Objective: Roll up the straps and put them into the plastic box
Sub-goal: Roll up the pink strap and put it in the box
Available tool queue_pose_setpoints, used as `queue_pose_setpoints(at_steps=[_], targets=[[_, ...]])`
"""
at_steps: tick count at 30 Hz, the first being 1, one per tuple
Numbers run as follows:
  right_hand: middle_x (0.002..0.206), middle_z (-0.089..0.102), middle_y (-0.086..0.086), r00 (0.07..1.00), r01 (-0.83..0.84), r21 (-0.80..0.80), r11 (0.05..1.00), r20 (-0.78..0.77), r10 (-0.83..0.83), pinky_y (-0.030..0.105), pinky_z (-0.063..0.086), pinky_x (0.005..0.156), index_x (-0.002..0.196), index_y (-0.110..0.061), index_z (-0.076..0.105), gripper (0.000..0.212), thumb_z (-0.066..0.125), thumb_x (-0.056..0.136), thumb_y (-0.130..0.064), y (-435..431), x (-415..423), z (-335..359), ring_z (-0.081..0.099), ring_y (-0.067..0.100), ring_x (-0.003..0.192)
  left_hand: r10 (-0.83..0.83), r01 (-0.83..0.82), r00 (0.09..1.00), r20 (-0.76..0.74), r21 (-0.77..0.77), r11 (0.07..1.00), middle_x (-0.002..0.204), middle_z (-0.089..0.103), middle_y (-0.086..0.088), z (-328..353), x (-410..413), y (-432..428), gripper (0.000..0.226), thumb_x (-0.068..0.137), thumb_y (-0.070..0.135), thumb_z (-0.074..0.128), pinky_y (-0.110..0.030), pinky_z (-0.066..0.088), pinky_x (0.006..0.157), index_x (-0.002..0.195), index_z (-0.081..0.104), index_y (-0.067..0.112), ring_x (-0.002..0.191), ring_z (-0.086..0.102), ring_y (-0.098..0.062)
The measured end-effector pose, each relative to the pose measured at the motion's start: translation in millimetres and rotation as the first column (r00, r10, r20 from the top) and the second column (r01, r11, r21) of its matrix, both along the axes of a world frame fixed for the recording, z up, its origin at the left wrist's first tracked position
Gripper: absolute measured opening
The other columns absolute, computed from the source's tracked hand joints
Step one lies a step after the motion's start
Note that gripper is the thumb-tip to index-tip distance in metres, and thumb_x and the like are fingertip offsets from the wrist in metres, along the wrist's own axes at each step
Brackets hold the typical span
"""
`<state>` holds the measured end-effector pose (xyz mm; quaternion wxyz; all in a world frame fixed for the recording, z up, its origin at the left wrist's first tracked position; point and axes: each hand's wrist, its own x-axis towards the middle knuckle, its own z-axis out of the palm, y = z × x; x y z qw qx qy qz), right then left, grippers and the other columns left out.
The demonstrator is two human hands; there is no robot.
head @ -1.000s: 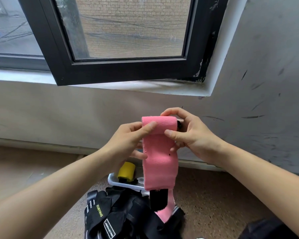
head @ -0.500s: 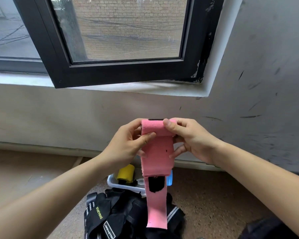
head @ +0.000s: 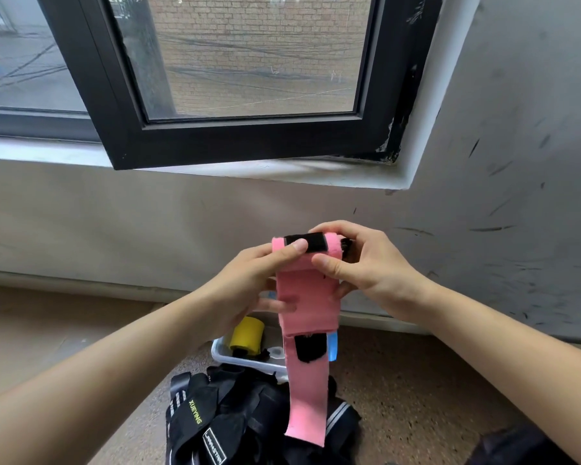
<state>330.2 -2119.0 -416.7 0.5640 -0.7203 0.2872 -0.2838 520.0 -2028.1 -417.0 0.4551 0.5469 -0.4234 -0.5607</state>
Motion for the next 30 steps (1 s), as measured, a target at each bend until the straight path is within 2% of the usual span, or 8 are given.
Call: queue_pose_setpoints(at_steps=[4,7,13,18,23,26,28,30], targets=[[0.112,0.066,0.011,1.0,-0.023,-0.084,0.996,-0.001,0.023,0.043,0.063,0.058,0.122,-0.023,0.066,0.04,0.08,0.086,-0.011,2,1,-2,0.071,0.025,0.095,0.037,-0.037,0.999,-0.015,-0.047,0.998,0.122,0.075,-0.007,-3,4,-2,0.044,0.086,0.047,0.076,-0.032,0.062,0.075,0.121,0.074,0.021,0.116,0.071,-0.023],[0.119,0.063,0.009,1.0,-0.022,-0.087,0.996,-0.015,0.02,0.045,0.063,0.057,0.125,-0.029,0.064,0.046,0.081,0.085,-0.014,2,1,-2,0.071,0.023,0.101,0.058,-0.059,0.998,-0.014,-0.083,0.995,0.122,0.074,-0.01,-4,6,-2,0.047,0.082,0.039,0.075,-0.028,0.06,0.069,0.122,0.072,0.015,0.113,0.072,-0.022],[0.122,0.069,0.014,0.996,-0.068,0.199,0.978,-0.041,0.077,0.043,0.063,0.061,0.122,-0.026,0.065,0.042,0.065,0.088,-0.051,0,-1,3,0.072,0.024,0.107,0.131,-0.116,0.99,0.052,-0.219,0.969,0.107,0.076,-0.011,-3,4,-3,0.032,0.09,0.018,0.074,-0.035,0.062,0.071,0.121,0.069,0.012,0.092,0.074,-0.02],[0.116,0.074,0.01,0.99,-0.064,0.226,0.972,-0.108,0.09,0.049,0.062,0.069,0.121,-0.032,0.069,0.047,0.053,0.091,-0.065,4,1,5,0.074,0.03,0.103,0.135,-0.096,0.986,0.096,-0.338,0.936,0.106,0.074,-0.018,-11,0,-5,0.04,0.085,0.011,0.078,-0.035,0.061,0.069,0.124,0.066,0.012,0.087,0.071,-0.021],[0.116,0.07,0.015,0.996,-0.026,0.274,0.961,-0.071,0.047,0.04,0.061,0.061,0.12,-0.021,0.069,0.049,0.062,0.088,-0.058,4,3,7,0.074,0.027,0.099,0.151,-0.031,0.959,0.241,-0.437,0.899,0.106,0.075,0.002,-16,3,-8,0.041,0.085,0.01,0.083,-0.032,0.06,0.07,0.122,0.066,0.019,0.1,0.07,-0.018],[0.12,0.066,0.015,0.998,-0.02,0.294,0.956,-0.051,0.036,0.037,0.06,0.058,0.122,-0.019,0.068,0.039,0.07,0.09,-0.042,2,2,4,0.073,0.026,0.104,0.143,-0.014,0.939,0.314,-0.38,0.925,0.118,0.073,0.003,-19,7,-8,0.052,0.076,0.022,0.084,-0.048,0.062,0.088,0.124,0.066,0.027,0.109,0.07,-0.022],[0.125,0.064,0.019,0.999,-0.017,0.293,0.956,-0.042,0.03,0.037,0.061,0.059,0.124,-0.019,0.068,0.037,0.073,0.09,-0.034,0,1,2,0.071,0.029,0.11,0.101,-0.025,0.956,0.274,-0.266,0.964,0.124,0.07,-0.002,-20,9,-7,0.059,0.077,0.022,0.088,-0.053,0.063,0.079,0.13,0.062,0.03,0.107,0.072,-0.026],[0.126,0.064,0.02,0.999,-0.03,0.285,0.958,-0.018,0.037,0.037,0.061,0.061,0.125,-0.021,0.068,0.039,0.075,0.088,-0.031,-1,-1,1,0.069,0.029,0.111,0.036,-0.006,0.973,0.228,-0.127,0.992,0.125,0.07,-0.004,-18,10,-4,0.057,0.083,0.023,0.086,-0.039,0.063,0.067,0.133,0.06,0.033,0.107,0.073,-0.021]])
